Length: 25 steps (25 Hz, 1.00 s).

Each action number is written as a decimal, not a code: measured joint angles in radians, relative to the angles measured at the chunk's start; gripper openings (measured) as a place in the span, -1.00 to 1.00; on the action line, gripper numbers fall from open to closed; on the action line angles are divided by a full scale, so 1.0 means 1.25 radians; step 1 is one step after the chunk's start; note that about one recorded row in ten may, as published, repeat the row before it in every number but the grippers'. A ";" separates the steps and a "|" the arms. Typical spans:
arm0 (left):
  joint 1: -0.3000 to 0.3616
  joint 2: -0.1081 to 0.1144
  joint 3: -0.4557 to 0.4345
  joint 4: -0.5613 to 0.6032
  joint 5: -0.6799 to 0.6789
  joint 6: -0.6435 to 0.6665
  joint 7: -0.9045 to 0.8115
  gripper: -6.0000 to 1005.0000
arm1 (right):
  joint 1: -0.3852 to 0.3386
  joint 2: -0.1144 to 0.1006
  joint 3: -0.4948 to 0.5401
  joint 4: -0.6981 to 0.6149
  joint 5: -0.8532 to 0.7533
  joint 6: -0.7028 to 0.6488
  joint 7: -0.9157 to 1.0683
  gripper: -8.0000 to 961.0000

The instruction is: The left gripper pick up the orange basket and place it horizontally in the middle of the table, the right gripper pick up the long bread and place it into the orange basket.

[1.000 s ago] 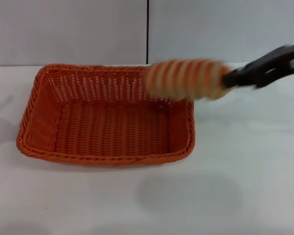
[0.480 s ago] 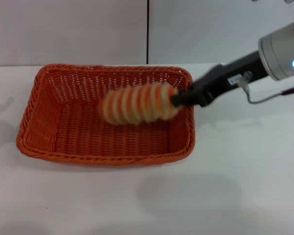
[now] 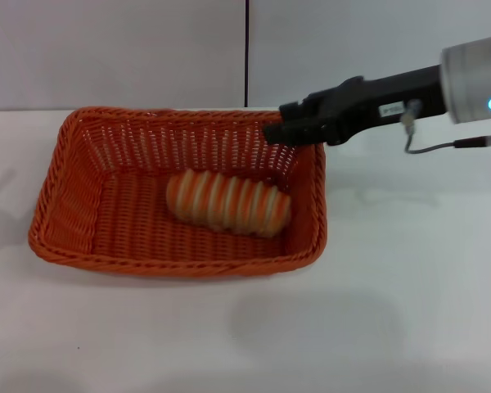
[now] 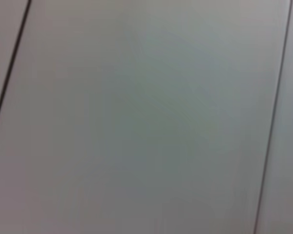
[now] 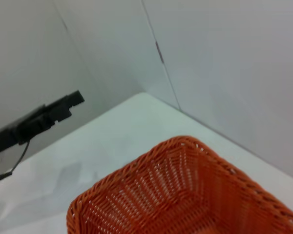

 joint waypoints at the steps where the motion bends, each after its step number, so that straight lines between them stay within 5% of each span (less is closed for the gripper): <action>1: 0.001 0.000 -0.007 -0.003 -0.001 0.000 0.002 0.48 | -0.011 0.000 0.009 -0.011 0.011 -0.004 -0.004 -0.19; 9: 0.008 -0.001 -0.123 -0.091 -0.002 0.020 0.135 0.50 | -0.182 0.001 0.117 -0.125 0.221 -0.013 -0.170 0.39; 17: 0.031 -0.003 -0.223 -0.169 -0.003 0.039 0.244 0.50 | -0.196 -0.001 0.268 0.262 0.516 -0.012 -0.634 0.51; 25: 0.044 -0.003 -0.267 -0.189 -0.003 0.020 0.252 0.50 | -0.171 0.003 0.285 0.517 0.703 -0.013 -0.988 0.51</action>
